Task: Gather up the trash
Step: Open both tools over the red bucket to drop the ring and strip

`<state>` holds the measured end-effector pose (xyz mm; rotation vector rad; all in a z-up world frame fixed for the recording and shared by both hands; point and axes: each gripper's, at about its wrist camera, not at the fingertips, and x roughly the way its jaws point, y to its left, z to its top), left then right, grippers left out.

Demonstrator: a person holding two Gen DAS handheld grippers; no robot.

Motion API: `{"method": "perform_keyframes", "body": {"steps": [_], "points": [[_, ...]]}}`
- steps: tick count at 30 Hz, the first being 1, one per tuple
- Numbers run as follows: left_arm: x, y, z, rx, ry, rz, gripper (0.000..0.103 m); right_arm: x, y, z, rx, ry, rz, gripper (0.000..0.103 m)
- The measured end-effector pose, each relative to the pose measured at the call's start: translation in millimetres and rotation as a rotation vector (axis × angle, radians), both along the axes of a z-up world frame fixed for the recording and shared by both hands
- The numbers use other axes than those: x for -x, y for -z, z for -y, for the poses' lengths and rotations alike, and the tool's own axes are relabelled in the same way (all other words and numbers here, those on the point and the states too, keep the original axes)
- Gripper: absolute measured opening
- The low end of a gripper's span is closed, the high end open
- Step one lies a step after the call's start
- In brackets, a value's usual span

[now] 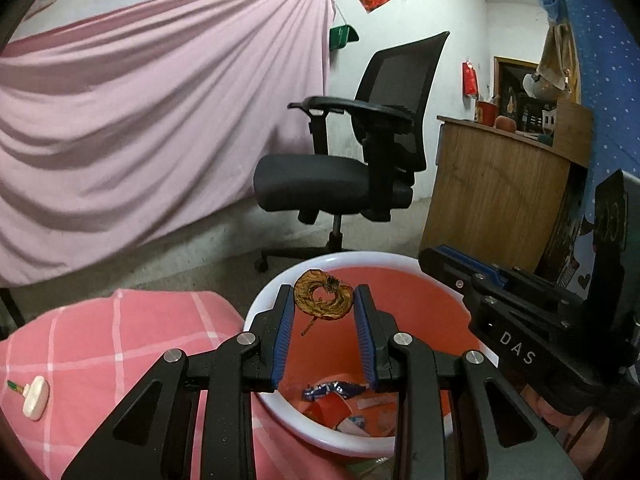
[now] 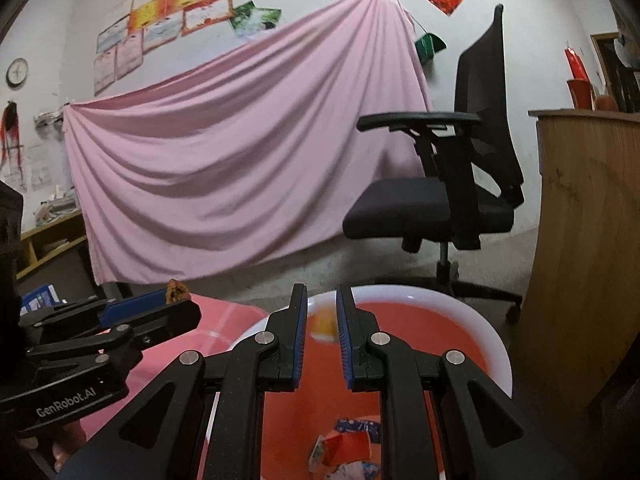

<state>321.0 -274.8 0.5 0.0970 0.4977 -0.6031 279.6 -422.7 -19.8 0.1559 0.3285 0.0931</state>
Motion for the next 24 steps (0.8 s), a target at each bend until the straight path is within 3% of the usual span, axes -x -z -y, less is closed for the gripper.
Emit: {"method": "perform_keyframes", "body": {"steps": [4,11,15,21,24], "points": [[-4.0,2.3,-1.0,0.0,-0.003,-0.035,0.047,-0.4,0.1,2.5,-0.01,0.01,-0.015,0.013],[-2.2,1.5,-17.2,0.03,-0.034,-0.04,0.048,-0.7,-5.5,1.1,-0.009,0.024,-0.009,0.014],[0.2,-6.6,-31.5,0.049,-0.071,-0.023,0.049,0.3,-10.8,-3.3,-0.014,0.023,0.011,0.026],[8.5,-23.6,-63.7,0.079,-0.16,0.03,0.05,-0.1,-25.8,-20.3,-0.017,0.002,0.055,0.027],[14.4,-35.3,-85.9,0.099,-0.215,0.065,0.057,-0.2,-33.9,-34.0,-0.018,-0.002,0.083,0.036]]}}
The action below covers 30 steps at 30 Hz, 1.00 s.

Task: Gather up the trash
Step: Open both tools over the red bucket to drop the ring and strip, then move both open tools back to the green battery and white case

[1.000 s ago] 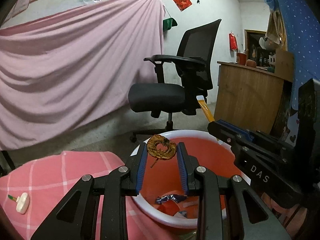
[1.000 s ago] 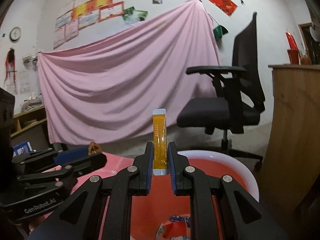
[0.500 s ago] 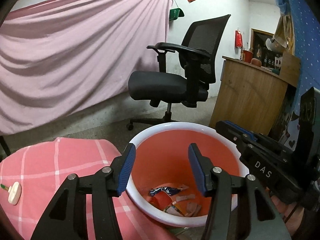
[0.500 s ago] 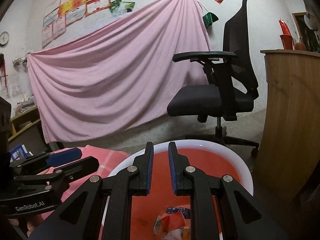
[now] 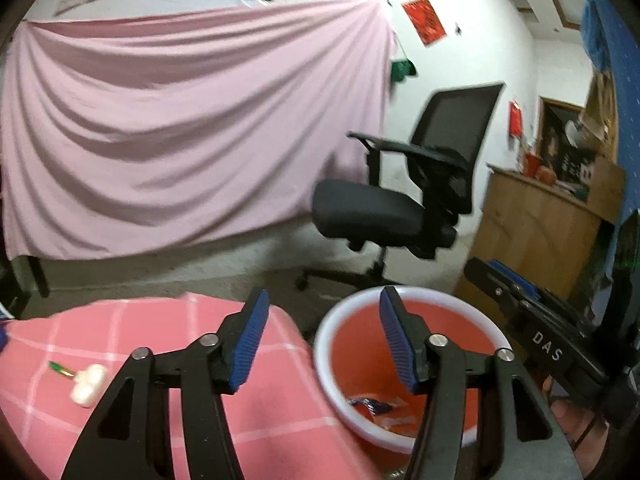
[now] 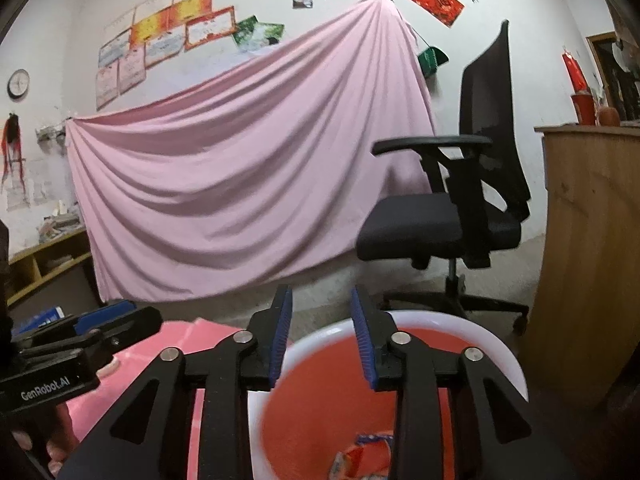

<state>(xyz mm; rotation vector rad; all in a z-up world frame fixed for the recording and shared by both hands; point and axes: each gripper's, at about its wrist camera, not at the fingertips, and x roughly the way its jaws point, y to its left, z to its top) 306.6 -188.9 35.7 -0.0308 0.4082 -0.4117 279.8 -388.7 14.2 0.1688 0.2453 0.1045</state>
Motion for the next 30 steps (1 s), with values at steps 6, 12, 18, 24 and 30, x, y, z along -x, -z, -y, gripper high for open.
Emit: {"method": "perform_keyframes", "body": {"steps": [6,12,18,24,30], "points": [[15.5,-18.5,-55.1,0.043,-0.127,0.077,0.075,-1.9,-11.5,-32.1,-0.003,-0.003,0.048,0.056],[36.6,-23.5,-116.8,0.076,-0.304,0.156,0.099,-1.5,-22.3,-69.4,-0.032,-0.041,0.124,0.088],[54.7,-20.2,-178.0,0.095,-0.475,0.214,0.101,6.5,-29.4,-105.7,-0.061,-0.123,0.233,0.103],[69.8,-11.7,-230.1,0.072,-0.6,0.242,0.101,8.2,-29.6,-154.1,-0.004,-0.22,0.28,0.103],[75.5,4.0,-263.0,0.053,-0.657,0.247,0.101,4.6,-15.8,-192.9,0.087,-0.291,0.258,0.103]]}}
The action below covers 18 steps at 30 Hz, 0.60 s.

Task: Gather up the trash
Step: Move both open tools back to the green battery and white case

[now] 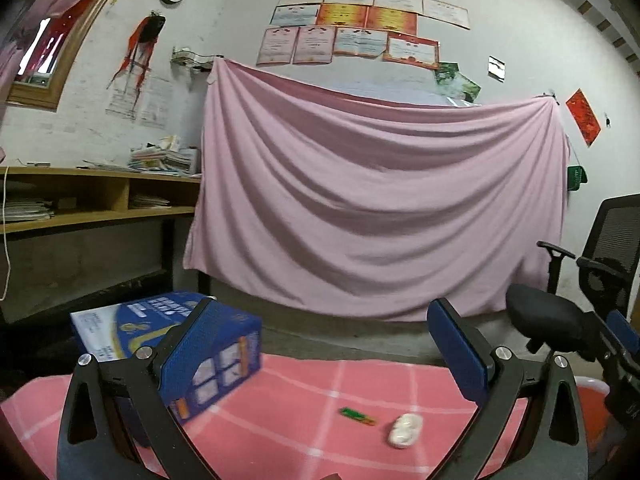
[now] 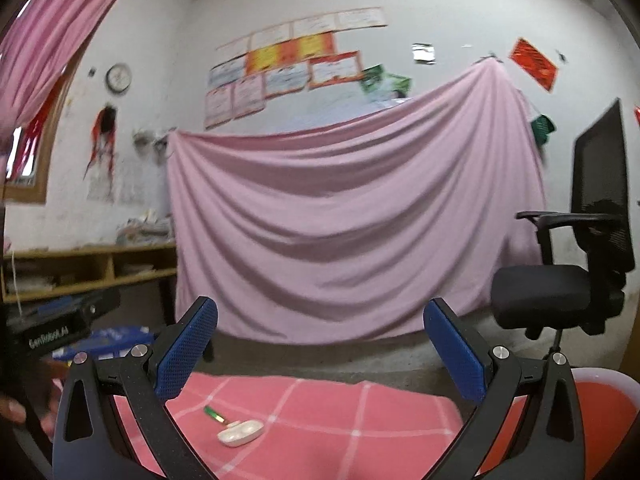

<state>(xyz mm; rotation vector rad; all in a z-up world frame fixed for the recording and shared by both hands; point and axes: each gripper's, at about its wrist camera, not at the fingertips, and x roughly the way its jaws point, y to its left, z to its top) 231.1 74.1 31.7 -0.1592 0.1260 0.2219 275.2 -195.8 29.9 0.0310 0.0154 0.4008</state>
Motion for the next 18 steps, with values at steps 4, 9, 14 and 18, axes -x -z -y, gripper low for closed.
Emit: {"method": "perform_keyframes", "body": {"steps": [4,9,14,18], "points": [[2.4,10.5,-8.1,-0.02,-0.001,-0.02,0.101,-3.4,8.4,-16.5,0.048,-0.02,-0.011,0.103],[-1.3,20.5,-17.6,-0.029,0.002,-0.058,0.101,-13.9,14.6,-29.2,0.082,-0.07,-0.061,0.103],[-13.0,24.2,-19.1,-0.029,0.035,-0.134,0.101,-33.7,23.6,-45.5,0.127,-0.13,-0.173,0.103],[-23.4,31.4,-21.5,-0.013,0.072,-0.197,0.101,-55.4,38.4,-58.3,0.187,-0.165,-0.316,0.1]]}}
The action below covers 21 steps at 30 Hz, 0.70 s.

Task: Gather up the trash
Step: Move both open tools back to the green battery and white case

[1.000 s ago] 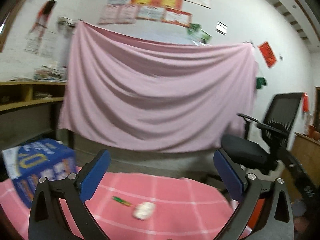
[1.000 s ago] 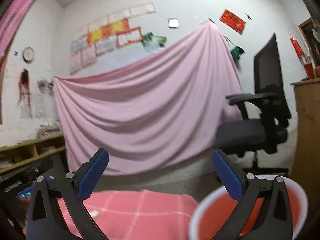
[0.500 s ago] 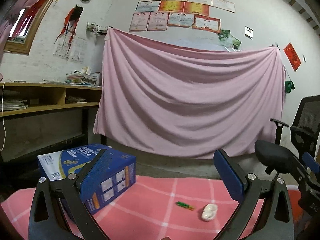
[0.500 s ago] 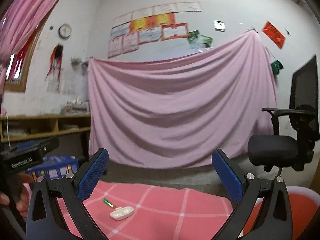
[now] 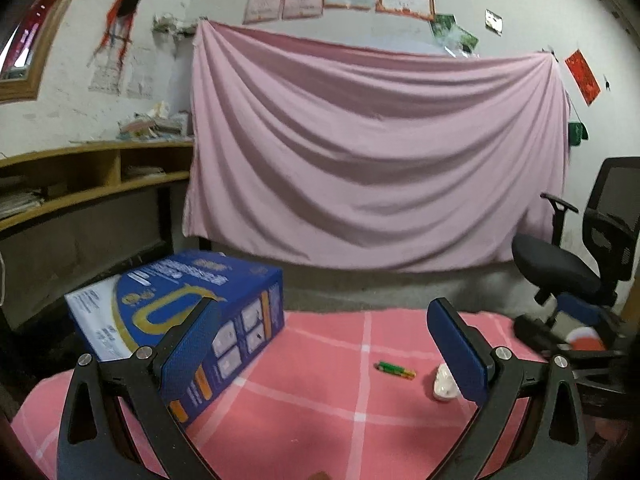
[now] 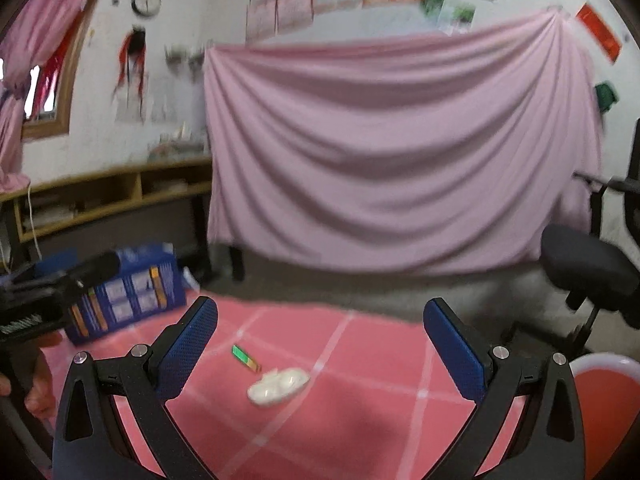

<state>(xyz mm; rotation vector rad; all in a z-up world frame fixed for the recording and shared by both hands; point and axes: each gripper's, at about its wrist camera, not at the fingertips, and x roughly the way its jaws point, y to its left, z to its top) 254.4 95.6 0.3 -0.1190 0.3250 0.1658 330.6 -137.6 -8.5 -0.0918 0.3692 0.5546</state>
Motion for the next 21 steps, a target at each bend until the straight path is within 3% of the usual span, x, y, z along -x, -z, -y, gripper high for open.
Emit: {"method": "perform_keyframes", "body": {"steps": [3,6,9,11,15,21], "points": [[-8.8,5.5,-1.0,0.014,0.02,-0.054,0.101,-13.1,10.2,-4.2,0.031,-0.012,-0.099,0.097],[-17.2,11.7,-1.9,0.027,0.033,-0.102,0.1,-23.3,18.2,-5.4,0.042,-0.023,-0.187,0.088],[-26.3,19.7,-2.8,0.051,0.059,-0.154,0.099,-32.6,27.1,-8.1,0.068,-0.033,-0.275,0.086],[-34.3,26.3,-1.5,0.053,0.063,-0.201,0.094,-34.9,29.8,-9.4,0.077,-0.044,-0.301,0.079],[-48.5,34.1,-1.4,0.064,0.06,-0.268,0.092,-37.8,36.2,-13.5,0.103,-0.073,-0.348,0.079],[-66.1,52.9,-4.2,0.1,0.055,-0.384,0.061,-44.4,48.3,-23.7,0.157,-0.118,-0.444,0.073]]}}
